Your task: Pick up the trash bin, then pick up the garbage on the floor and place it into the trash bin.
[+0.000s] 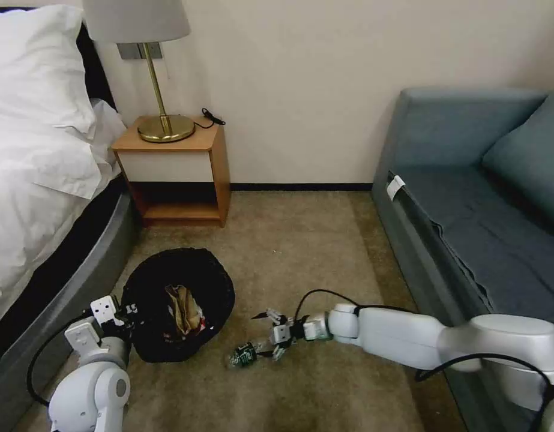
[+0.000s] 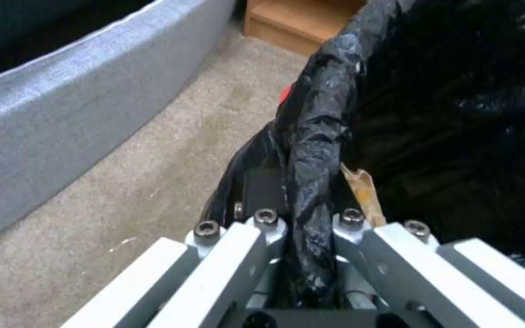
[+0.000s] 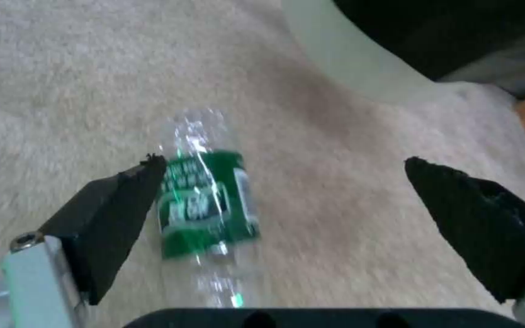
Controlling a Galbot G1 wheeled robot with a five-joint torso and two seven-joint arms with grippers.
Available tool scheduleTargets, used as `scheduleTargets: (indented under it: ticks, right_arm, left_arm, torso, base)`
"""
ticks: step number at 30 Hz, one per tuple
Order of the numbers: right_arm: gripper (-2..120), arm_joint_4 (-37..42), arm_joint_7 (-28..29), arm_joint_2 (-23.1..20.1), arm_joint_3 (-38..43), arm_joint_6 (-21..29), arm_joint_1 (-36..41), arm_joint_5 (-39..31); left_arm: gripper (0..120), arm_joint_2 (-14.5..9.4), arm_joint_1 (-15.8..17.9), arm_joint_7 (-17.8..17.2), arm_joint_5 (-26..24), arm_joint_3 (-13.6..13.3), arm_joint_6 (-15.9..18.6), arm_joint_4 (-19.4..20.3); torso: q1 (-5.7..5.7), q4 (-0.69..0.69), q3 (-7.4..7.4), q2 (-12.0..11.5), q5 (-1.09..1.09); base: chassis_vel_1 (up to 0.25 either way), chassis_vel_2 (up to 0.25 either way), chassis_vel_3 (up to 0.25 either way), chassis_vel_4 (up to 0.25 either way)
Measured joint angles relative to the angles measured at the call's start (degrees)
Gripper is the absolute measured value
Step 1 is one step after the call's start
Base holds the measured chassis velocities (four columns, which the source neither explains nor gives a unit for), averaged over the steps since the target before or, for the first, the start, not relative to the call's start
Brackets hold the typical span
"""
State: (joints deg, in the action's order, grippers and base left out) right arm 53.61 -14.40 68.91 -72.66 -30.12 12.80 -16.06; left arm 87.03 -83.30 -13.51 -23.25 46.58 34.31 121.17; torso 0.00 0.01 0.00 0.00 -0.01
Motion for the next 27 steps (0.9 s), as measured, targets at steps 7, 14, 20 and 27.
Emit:
scheduleTargets:
  ticks: [7,14,20,27]
  right_arm:
    - [100,-5.1,-0.5,3.9,-1.0,-1.0,1.3,0.1]
    - [100,-7.4,-0.9,4.9,-1.4,-1.2,2.4,0.3]
    - [99,-11.3,-0.9,6.2,-1.3,-1.7,3.9,1.1]
    - [81,-13.9,-0.9,7.0,-0.4,-2.6,4.9,2.1]
  left_arm:
    - [2,0.0,-0.3,0.0,-0.3,0.4,-0.3,0.2]
    - [2,0.0,-0.3,0.0,-0.3,0.4,-0.4,0.3]
    - [2,0.0,-0.3,0.0,-0.4,0.3,-0.4,0.2]
    - [2,-0.1,-0.3,0.0,-0.4,0.2,-0.4,0.2]
  torso:
    - [0.00,-0.01,0.00,0.0,-0.01]
    - [0.00,-0.01,0.00,0.0,0.00]
    - [0.00,-0.01,0.00,0.0,0.00]
    - [0.00,-0.01,0.00,0.0,0.00]
  base:
    - [0.000,0.000,0.000,0.000]
    - [0.000,0.000,0.000,0.000]
    - [0.000,0.000,0.000,0.000]
    - [0.000,0.000,0.000,0.000]
